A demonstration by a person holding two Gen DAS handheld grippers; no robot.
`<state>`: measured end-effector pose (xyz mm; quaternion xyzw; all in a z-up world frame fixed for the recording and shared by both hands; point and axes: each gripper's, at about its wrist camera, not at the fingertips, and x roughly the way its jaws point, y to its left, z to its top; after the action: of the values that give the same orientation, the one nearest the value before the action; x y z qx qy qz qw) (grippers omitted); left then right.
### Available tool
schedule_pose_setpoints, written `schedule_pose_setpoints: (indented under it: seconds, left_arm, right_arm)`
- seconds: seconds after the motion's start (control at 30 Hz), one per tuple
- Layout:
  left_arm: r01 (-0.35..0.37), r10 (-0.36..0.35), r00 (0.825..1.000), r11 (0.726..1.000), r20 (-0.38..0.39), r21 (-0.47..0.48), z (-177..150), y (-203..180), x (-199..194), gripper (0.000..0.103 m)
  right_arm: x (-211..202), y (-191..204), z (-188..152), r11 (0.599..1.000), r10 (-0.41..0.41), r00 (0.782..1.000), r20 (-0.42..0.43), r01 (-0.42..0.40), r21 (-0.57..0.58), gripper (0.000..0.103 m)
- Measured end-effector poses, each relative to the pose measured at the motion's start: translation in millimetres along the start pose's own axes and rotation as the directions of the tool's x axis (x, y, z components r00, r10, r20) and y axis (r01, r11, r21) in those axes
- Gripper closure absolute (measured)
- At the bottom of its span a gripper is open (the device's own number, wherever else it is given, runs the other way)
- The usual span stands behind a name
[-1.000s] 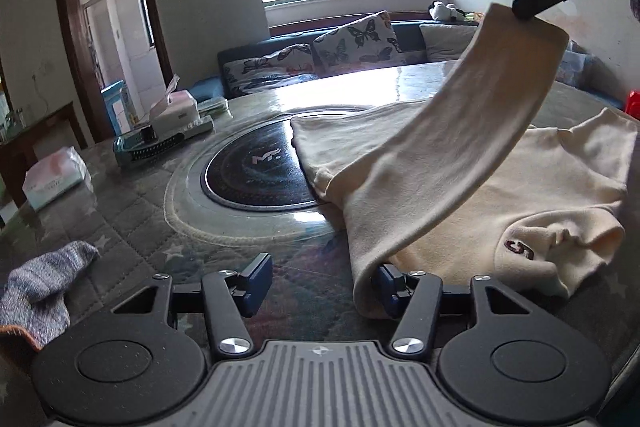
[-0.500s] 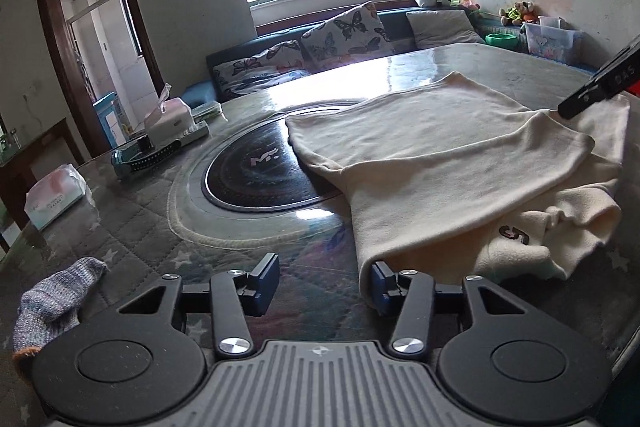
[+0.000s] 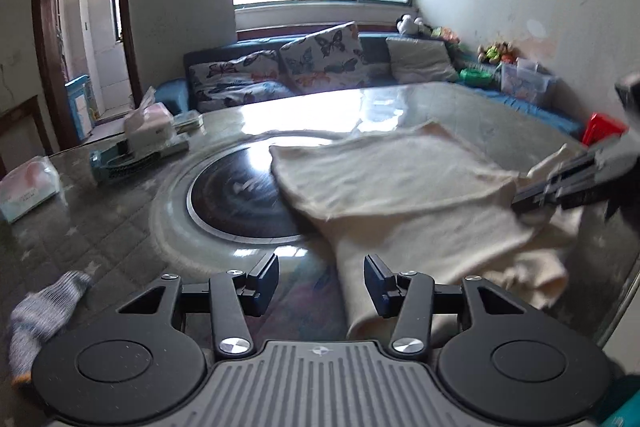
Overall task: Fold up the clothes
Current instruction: 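Lift the held side edge and fold it over the body with the right gripper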
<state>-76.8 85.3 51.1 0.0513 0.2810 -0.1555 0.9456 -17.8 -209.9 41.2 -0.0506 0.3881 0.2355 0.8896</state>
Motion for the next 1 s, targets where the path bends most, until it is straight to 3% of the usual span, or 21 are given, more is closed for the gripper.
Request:
schedule_pose_setpoints:
  seconds: [0.2,0.43,0.5,0.63,0.73,0.87,1.0]
  left_arm:
    - [0.071,-0.071,0.997,0.997,-0.012,-0.011,17,-15,46,0.053]
    - [0.034,-0.033,0.998,0.999,-0.061,0.009,7,-18,87,0.057]
    - [0.028,-0.026,0.998,0.999,-0.057,0.023,6,-18,87,0.057]
    - [0.012,-0.01,0.998,1.0,-0.056,0.027,7,-19,83,0.056]
    - [0.0,0.002,0.998,1.0,-0.056,0.03,7,-19,80,0.056]
    - [-0.002,0.004,0.999,0.999,-0.053,0.039,9,-22,76,0.056]
    - [0.014,-0.012,0.999,0.998,-0.044,0.056,14,-33,72,0.056]
  right_arm:
    - [-17,-14,-5,0.997,-0.01,0.999,0.041,0.007,0.071,0.086]
    - [-50,-67,-25,0.96,-0.185,0.981,0.062,0.166,0.227,0.086]
    - [-57,-86,-34,0.932,-0.248,0.967,0.056,0.222,0.288,0.086]
    - [-70,-130,-54,0.84,-0.395,0.918,0.025,0.35,0.415,0.085]
    - [-74,-153,-65,0.783,-0.455,0.89,0.005,0.397,0.479,0.079]
    - [-75,-175,-74,0.737,-0.479,0.878,0.008,0.397,0.546,0.077]
    - [-68,-187,-77,0.718,-0.496,0.868,0.008,0.405,0.566,0.077]
